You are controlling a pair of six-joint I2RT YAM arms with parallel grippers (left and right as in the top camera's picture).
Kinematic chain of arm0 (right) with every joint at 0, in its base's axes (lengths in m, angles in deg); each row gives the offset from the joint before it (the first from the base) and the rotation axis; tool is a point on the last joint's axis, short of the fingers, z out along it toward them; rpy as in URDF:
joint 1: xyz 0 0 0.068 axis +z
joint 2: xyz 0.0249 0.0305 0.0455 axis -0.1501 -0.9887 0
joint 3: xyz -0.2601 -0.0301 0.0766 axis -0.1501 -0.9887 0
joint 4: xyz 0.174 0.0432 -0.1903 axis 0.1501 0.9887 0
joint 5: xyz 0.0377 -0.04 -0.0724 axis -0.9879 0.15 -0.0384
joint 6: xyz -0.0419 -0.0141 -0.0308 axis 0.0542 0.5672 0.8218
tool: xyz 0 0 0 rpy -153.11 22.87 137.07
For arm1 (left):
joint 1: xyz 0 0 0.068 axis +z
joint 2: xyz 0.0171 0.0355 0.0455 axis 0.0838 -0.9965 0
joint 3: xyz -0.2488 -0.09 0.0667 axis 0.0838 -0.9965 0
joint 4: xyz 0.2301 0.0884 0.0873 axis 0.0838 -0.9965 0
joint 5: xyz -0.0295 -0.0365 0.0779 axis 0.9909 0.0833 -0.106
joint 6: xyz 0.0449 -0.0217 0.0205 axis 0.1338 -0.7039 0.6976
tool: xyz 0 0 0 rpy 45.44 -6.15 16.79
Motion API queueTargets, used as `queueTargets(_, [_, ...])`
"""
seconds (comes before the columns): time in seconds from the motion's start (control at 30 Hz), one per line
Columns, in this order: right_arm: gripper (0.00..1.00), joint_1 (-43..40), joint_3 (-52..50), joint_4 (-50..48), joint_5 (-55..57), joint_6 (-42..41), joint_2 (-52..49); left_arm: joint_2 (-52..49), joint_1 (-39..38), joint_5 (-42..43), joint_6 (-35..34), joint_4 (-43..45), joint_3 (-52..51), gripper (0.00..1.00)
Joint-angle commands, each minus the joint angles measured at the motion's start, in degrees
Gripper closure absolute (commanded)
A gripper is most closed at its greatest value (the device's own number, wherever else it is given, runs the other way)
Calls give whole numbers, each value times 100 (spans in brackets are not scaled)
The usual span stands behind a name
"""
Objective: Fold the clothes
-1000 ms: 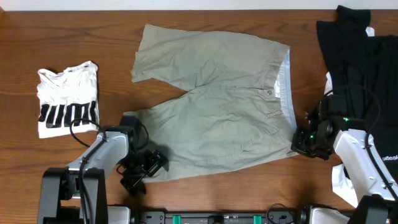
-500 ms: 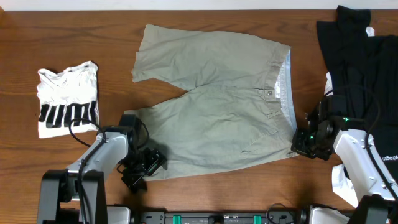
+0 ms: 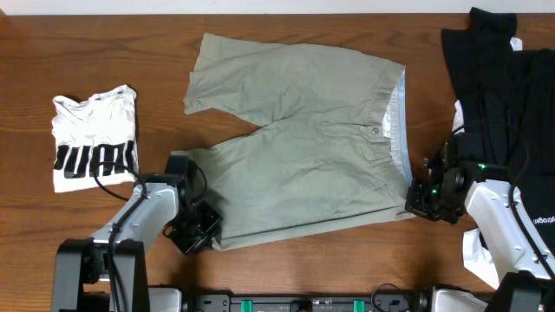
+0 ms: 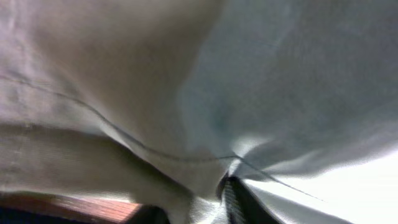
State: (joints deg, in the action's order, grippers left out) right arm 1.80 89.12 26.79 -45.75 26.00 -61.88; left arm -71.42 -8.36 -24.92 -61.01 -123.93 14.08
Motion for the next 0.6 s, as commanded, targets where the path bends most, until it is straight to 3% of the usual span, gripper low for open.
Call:
queueTargets(0.0, [99, -39, 55, -17, 188, 55, 31, -114, 26, -966, -7, 85, -138, 91])
queueTargets(0.3, [99, -39, 57, 11, 271, 28, 48, 382, 26, -1106, 236, -275, -61, 94])
queueTargets(0.57, [99, -39, 57, 184, 271, -238, 767, 2308, 26, -1375, 337, -1008, 184, 94])
